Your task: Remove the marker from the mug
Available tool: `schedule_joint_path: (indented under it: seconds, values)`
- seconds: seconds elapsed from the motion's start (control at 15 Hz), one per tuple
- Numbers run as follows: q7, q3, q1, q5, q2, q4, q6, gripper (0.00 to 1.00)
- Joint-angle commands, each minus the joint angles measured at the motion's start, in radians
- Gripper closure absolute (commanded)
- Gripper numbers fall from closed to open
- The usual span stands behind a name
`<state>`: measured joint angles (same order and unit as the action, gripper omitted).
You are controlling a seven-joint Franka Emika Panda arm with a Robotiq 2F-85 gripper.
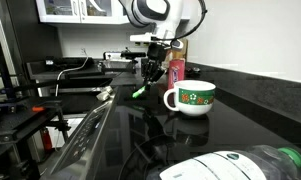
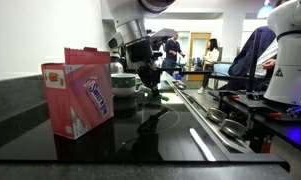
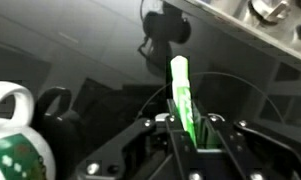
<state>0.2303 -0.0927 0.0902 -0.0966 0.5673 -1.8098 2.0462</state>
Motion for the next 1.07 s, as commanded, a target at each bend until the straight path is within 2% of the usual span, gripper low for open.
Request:
schedule_joint_path:
  seconds: [0.0,0.07,0.13,0.2,0.47,0.67,0.73,0.87,1.0]
  values:
    - [-0.013,-0.006,0.018,-0.020,0.044,0.044,-0.020,0.95]
    - [-0.027,-0.003,0.028,-0.027,0.054,0.050,-0.021,0.95]
    - [-0.036,-0.003,0.032,-0.024,0.060,0.051,-0.011,0.55]
    - [-0.031,-0.006,0.032,-0.017,0.064,0.054,-0.009,0.54]
    - [-0.027,-0.013,0.026,-0.001,0.048,0.044,0.031,0.25]
    - [0.001,-0.033,-0.011,0.068,-0.025,-0.008,0.086,0.03]
    - [-0.009,-0.026,-0.013,0.072,-0.065,-0.036,0.118,0.00]
    - [-0.019,-0.007,-0.019,0.053,-0.137,-0.079,0.166,0.00]
    - [0.030,-0.016,-0.051,0.074,-0.213,-0.119,0.178,0.00]
